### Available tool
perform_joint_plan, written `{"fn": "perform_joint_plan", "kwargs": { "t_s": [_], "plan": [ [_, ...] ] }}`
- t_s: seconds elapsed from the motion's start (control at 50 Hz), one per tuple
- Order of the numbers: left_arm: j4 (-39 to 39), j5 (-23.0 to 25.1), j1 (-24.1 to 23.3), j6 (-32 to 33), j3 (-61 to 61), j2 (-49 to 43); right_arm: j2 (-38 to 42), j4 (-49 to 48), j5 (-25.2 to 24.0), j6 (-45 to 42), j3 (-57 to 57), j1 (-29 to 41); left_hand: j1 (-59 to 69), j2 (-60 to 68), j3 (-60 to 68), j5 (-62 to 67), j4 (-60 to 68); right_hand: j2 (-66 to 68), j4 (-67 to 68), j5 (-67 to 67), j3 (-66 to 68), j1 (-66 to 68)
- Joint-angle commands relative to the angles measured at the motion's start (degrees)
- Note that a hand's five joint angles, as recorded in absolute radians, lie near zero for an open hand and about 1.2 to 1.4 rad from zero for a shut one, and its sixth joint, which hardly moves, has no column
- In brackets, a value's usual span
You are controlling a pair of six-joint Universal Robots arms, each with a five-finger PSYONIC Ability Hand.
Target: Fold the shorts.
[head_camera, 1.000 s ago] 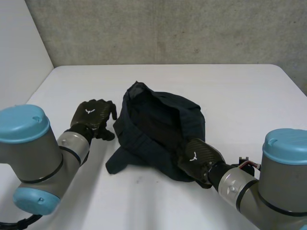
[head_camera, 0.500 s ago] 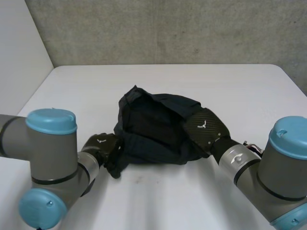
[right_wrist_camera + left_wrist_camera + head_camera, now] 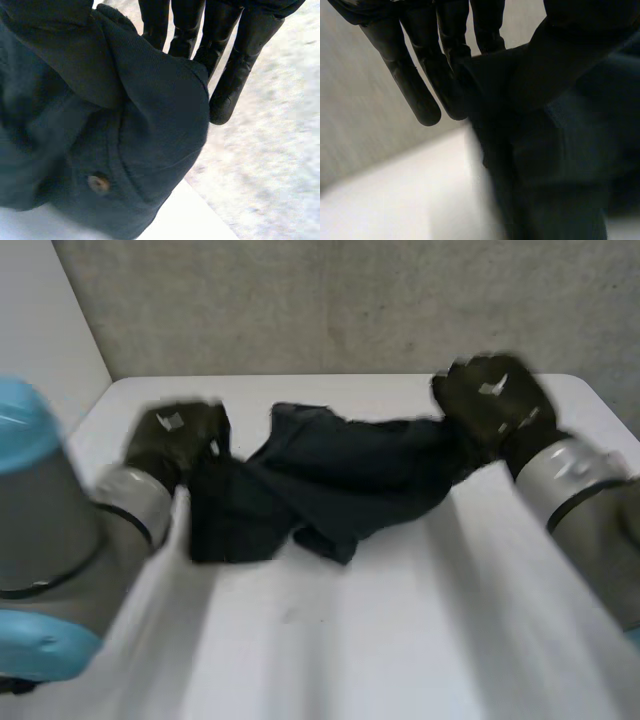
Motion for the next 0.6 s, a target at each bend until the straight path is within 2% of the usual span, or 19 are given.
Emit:
{"fn": "perform_joint_plan", "kwargs": {
  "t_s": [0.02,0.1,0.16,0.32,0.42,0.6],
  "plan": [
    [2.3,0.7,4.8,0.3,0.3,12.5,-2.7,6.7,1.7,7.0,-7.6,-4.3,16.0,11.7,12.1,13.3,11.6,12.9,11.9,15.0,13.6,24.5],
    [3.4,3.4,8.1,0.3,0.3,13.3,-2.7,8.9,1.3,10.4,-8.3,-7.3,16.0,11.7,12.1,13.3,11.6,12.9,11.9,15.0,13.6,24.5],
    [3.6,5.0,8.3,0.3,0.2,11.6,-1.8,10.5,1.1,12.3,-7.8,-7.9,16.0,11.7,12.1,13.3,11.6,12.9,11.9,15.0,13.6,24.5],
    [4.8,5.2,8.6,1.9,3.6,-3.0,9.5,11.4,-0.1,18.8,-8.2,-7.5,16.0,11.7,12.1,13.3,11.6,12.9,11.9,15.0,13.6,24.5],
    [8.1,5.5,8.2,4.7,7.4,-11.6,17.0,12.4,-1.9,21.2,-11.4,-7.5,16.0,11.7,12.1,13.3,11.6,12.9,11.9,15.0,13.6,24.5],
    [11.9,5.2,6.0,12.3,13.5,-21.5,21.1,14.3,-3.1,21.3,-14.5,-7.3,14.7,10.4,10.7,12.0,10.3,12.9,11.9,15.0,13.6,24.5]
  ]
}}
